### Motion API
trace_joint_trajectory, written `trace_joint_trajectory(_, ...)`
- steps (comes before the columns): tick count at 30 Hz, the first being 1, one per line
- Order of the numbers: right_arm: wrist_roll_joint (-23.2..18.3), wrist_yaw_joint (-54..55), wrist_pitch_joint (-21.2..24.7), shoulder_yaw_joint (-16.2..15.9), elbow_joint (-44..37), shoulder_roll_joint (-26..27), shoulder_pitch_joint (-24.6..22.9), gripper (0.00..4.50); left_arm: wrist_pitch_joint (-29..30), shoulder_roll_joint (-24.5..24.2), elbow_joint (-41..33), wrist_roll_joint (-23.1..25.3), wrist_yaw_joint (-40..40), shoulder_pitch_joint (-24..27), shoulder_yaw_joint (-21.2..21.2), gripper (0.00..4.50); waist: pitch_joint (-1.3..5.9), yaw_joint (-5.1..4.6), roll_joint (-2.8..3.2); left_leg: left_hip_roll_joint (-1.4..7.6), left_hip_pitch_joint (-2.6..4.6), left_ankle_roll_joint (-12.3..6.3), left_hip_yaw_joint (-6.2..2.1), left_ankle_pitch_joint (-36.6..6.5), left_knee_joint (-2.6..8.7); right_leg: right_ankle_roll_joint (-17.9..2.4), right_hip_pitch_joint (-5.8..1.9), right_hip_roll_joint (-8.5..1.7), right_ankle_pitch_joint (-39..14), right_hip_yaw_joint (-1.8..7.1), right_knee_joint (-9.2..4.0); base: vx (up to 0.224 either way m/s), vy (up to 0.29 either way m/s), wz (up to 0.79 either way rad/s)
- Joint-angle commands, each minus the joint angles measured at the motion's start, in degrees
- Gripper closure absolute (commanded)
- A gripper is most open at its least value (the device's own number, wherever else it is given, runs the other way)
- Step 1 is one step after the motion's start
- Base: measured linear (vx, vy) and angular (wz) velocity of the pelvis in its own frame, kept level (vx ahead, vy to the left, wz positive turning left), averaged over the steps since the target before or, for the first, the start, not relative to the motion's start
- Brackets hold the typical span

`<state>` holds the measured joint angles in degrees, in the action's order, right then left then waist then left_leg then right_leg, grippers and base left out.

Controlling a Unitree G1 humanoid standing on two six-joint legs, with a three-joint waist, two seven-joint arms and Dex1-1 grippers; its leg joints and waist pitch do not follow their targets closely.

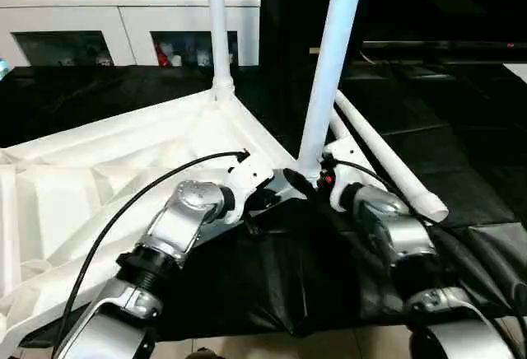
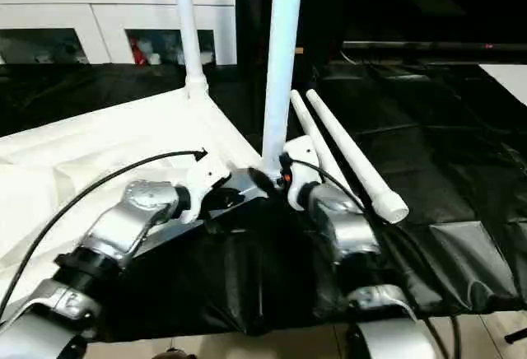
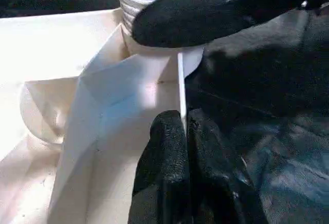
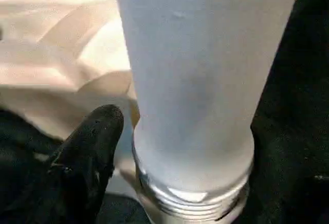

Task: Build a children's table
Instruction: Rotate leg to tighten

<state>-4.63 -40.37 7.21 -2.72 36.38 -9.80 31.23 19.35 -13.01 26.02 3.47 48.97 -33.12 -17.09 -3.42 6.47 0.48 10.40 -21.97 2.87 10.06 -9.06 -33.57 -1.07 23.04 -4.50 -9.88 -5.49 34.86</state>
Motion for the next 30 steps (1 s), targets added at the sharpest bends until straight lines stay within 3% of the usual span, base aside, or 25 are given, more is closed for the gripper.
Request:
trace_joint_trajectory(1, -0.33, -7.42, 0.75, -5.45, -2.48, 0.50, -1.07, 0.74, -2.90, 0.85, -3.20, -2.45, 3.28, -0.42, -1.80, 4.50, 4.17, 0.22, -0.06, 3.10, 1.05, -1.46, -1.17, -15.50, 4.03, -9.96, -2.90, -4.81, -14.99, 3.40, -4.77, 0.000, 0.000, 0.00)
trace_joint_trajectory(4, -0.79, -12.62, 0.98, -6.34, -4.57, -2.53, -2.19, 0.74, -4.15, -1.06, -3.59, -2.94, 7.09, -0.09, -2.32, 4.50, 4.10, 0.22, -0.03, 3.10, 0.99, -1.97, -1.11, -15.46, 3.96, -10.73, -2.90, -4.85, -14.75, 3.41, -4.74, 0.000, 0.000, 0.00)
trace_joint_trajectory(10, -2.72, -20.50, 1.80, -6.86, -7.27, -6.08, -3.30, 0.74, -4.16, -4.13, -6.60, -4.69, 14.25, 1.16, -3.19, 4.50, 3.78, 0.63, 0.09, 3.40, 1.39, -1.47, -1.17, -18.42, 4.15, -10.19, -2.57, -4.88, -19.99, 3.41, -5.27, 0.000, 0.000, 0.00)
trace_joint_trajectory(17, -1.21, -27.38, 2.05, -10.21, -9.97, -9.81, -4.67, 1.17, -4.35, -7.10, -7.52, -5.41, 20.06, 1.78, -4.02, 4.50, 3.87, 1.14, -0.11, 3.37, 1.26, -1.42, -1.15, -17.55, 4.13, -10.27, -2.62, -4.93, -19.28, 3.49, -5.04, 0.000, 0.000, 0.00)
trace_joint_trajectory(26, -1.35, -28.27, 2.98, -11.66, -11.07, -10.18, -5.25, 1.71, -4.32, -7.70, -7.30, -5.54, 20.37, 1.85, -3.85, 4.50, 3.93, 1.43, -0.20, 3.36, 1.33, -1.26, -1.18, -17.04, 4.10, -10.35, -2.62, -4.96, -19.23, 3.47, -4.98, 0.000, 0.000, 0.00)
trace_joint_trajectory(30, -1.37, -23.97, 3.31, -10.05, -9.59, -7.70, -4.97, 1.76, -4.55, -5.52, -5.41, -4.31, 15.19, 1.13, -2.49, 4.50, 3.85, 1.39, -0.22, 3.33, 1.30, -1.14, -1.14, -16.97, 4.08, -10.29, -2.51, -4.95, -19.53, 3.47, -5.05, 0.000, 0.000, 0.00)
